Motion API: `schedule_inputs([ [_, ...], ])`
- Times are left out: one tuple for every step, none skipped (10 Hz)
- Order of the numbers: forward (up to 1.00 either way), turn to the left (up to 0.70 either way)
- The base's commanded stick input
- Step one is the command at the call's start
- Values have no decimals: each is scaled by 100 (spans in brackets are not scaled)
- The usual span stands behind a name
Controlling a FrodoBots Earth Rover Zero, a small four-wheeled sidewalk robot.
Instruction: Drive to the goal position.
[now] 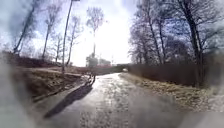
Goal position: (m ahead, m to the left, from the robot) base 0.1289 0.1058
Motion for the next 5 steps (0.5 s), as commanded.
schedule_inputs([
  [85, -10],
  [85, -7],
  [85, -4],
  [85, -1],
  [85, 0],
])
